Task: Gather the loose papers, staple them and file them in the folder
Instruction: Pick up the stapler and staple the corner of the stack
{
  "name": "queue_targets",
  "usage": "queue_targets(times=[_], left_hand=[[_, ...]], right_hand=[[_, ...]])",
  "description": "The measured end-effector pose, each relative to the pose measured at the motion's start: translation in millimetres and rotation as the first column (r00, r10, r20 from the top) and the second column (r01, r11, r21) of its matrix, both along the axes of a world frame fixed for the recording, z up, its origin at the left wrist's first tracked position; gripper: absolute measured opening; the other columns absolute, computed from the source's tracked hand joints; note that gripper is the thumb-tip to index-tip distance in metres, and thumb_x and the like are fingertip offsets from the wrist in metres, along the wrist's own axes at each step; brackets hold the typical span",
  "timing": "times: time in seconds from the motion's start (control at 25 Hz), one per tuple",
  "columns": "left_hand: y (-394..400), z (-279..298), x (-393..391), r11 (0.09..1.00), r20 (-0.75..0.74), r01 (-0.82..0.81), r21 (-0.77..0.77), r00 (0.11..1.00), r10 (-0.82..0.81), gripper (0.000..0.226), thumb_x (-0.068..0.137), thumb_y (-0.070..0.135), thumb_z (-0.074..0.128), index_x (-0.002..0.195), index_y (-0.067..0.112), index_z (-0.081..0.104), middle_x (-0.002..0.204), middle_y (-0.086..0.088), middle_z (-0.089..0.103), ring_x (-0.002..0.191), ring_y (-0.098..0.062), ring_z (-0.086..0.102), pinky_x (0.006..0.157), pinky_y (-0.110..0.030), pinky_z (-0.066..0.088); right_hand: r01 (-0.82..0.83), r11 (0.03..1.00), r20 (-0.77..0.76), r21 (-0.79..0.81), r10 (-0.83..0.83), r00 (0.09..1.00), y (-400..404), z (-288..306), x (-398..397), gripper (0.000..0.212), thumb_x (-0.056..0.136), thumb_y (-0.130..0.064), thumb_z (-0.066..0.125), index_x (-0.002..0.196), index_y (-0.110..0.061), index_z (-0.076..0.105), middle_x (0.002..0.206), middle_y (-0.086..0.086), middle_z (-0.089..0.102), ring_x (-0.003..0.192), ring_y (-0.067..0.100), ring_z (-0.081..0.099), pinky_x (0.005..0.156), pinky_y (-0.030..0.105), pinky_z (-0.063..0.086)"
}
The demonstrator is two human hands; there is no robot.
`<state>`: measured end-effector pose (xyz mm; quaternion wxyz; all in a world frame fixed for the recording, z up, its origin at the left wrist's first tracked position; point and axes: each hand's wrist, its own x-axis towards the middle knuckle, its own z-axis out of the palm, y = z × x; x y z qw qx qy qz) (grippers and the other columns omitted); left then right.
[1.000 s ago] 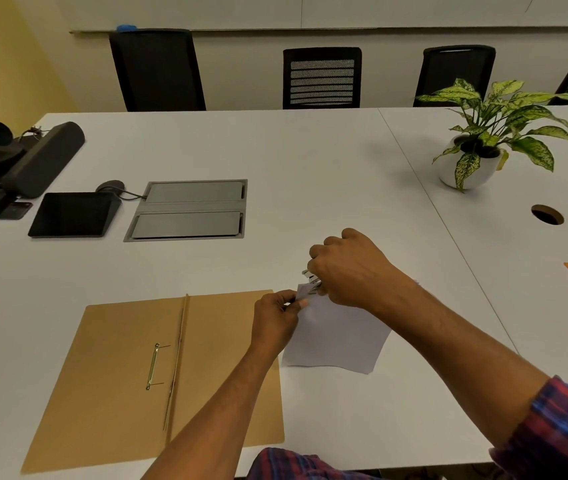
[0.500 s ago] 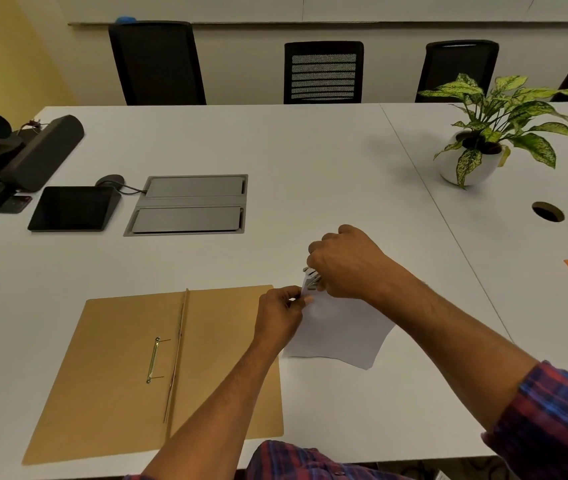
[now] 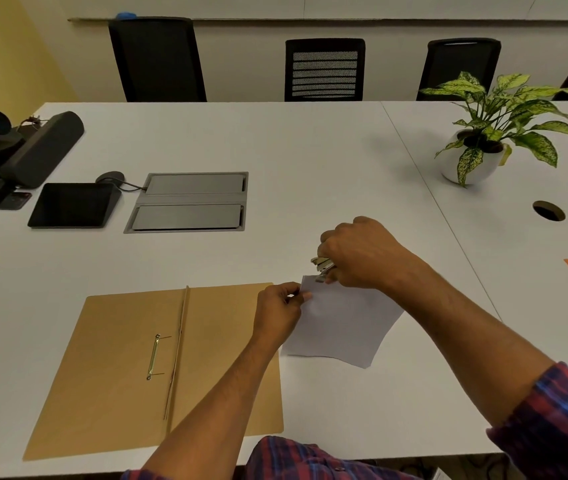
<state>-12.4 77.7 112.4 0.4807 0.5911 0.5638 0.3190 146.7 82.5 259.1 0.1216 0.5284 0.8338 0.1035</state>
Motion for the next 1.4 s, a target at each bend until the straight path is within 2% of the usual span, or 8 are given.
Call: queue_targets(times=[0.32,0.44,0.64,0.8,0.92,1.08,1.28,1.4], left_hand=[[-2.6,9.8,5.4,1.000,0.018,0.024,0.020,1.000,-0.024,0.014,0.088,0.017,0.068,0.093,0.014,0.081,0.080,0.000,0.076,0.062,-0.009,0.062,0.065,-0.024,0.049],[-5.9,13.3,2.7,0.996,-0.015,0.053,0.068,0.999,-0.052,0.016,0.091,0.022,0.066,0.101,0.015,0.077,0.081,0.004,0.073,0.063,-0.011,0.062,0.065,-0.029,0.049],[-13.3,37.0,1.8,0.972,-0.051,0.170,0.161,0.985,-0.163,0.062,0.078,0.052,0.075,0.132,0.032,0.053,0.104,0.024,0.063,0.078,-0.002,0.069,0.066,-0.019,0.059],[-6.1,46.3,1.9,0.940,-0.165,0.231,0.250,0.967,-0.193,0.042,0.088,0.035,0.069,0.127,0.020,0.061,0.121,0.004,0.068,0.082,-0.005,0.066,0.072,-0.019,0.055],[-1.0,49.8,1.6,0.926,-0.242,0.279,0.255,0.945,-0.219,0.029,0.088,0.024,0.069,0.116,0.017,0.066,0.113,0.002,0.072,0.085,-0.015,0.071,0.076,-0.034,0.060],[0.2,42.1,7.8,0.913,-0.253,0.243,0.326,0.953,-0.163,0.020,0.086,0.006,0.065,0.106,0.012,0.066,0.102,-0.004,0.073,0.084,-0.020,0.068,0.074,-0.033,0.059],[-3.6,35.3,15.1,0.911,-0.208,0.221,0.348,0.966,-0.155,0.017,0.089,0.014,0.065,0.106,0.009,0.068,0.099,-0.007,0.073,0.080,-0.015,0.062,0.069,-0.016,0.050],[-1.7,37.8,12.9,0.943,-0.138,0.212,0.256,0.974,-0.181,0.024,0.088,0.020,0.070,0.110,0.013,0.069,0.106,-0.002,0.073,0.083,-0.012,0.068,0.076,-0.023,0.059]], right_hand=[[-0.040,0.998,0.031,-0.056,0.042,0.999,1.3,-10.8,-15.9,0.017,0.089,-0.032,0.062,0.088,-0.017,0.070,0.086,-0.001,0.070,0.077,0.020,0.064,0.070,0.030,0.035],[-0.016,0.998,0.041,-0.066,0.019,0.999,2.2,-9.2,-17.5,0.018,0.089,-0.029,0.061,0.076,-0.017,0.061,0.079,0.001,0.068,0.067,0.020,0.058,0.070,0.030,0.036],[0.021,0.997,0.006,-0.068,-0.021,1.000,1.5,-3.8,-16.9,0.015,0.089,-0.031,0.061,0.081,-0.019,0.067,0.072,-0.002,0.064,0.061,0.017,0.054,0.070,0.030,0.047],[-0.022,0.994,0.036,-0.104,0.026,0.999,-0.4,2.7,-15.9,0.025,0.089,-0.037,0.063,0.073,-0.020,0.055,0.068,-0.001,0.056,0.059,0.019,0.052,0.069,0.031,0.049],[-0.050,0.991,0.057,-0.126,0.057,0.997,-2.9,6.3,-16.4,0.027,0.091,-0.036,0.062,0.074,-0.018,0.050,0.066,-0.001,0.050,0.061,0.020,0.050,0.069,0.031,0.046],[-0.055,0.991,0.066,-0.125,0.064,0.996,-5.1,6.0,-17.2,0.024,0.091,-0.029,0.062,0.074,-0.020,0.047,0.055,-0.005,0.031,0.048,0.014,0.038,0.051,0.025,0.029],[-0.014,0.992,0.067,-0.125,0.022,0.998,-5.6,2.4,-9.3,0.028,0.090,-0.036,0.063,0.073,-0.019,0.050,0.056,-0.005,0.034,0.057,0.020,0.048,0.047,0.023,0.024],[0.042,0.990,0.058,-0.137,-0.035,0.998,-6.1,-4.0,-6.6,0.019,0.090,-0.030,0.062,0.079,-0.016,0.058,0.067,-0.003,0.054,0.064,0.019,0.053,0.053,0.026,0.033]])
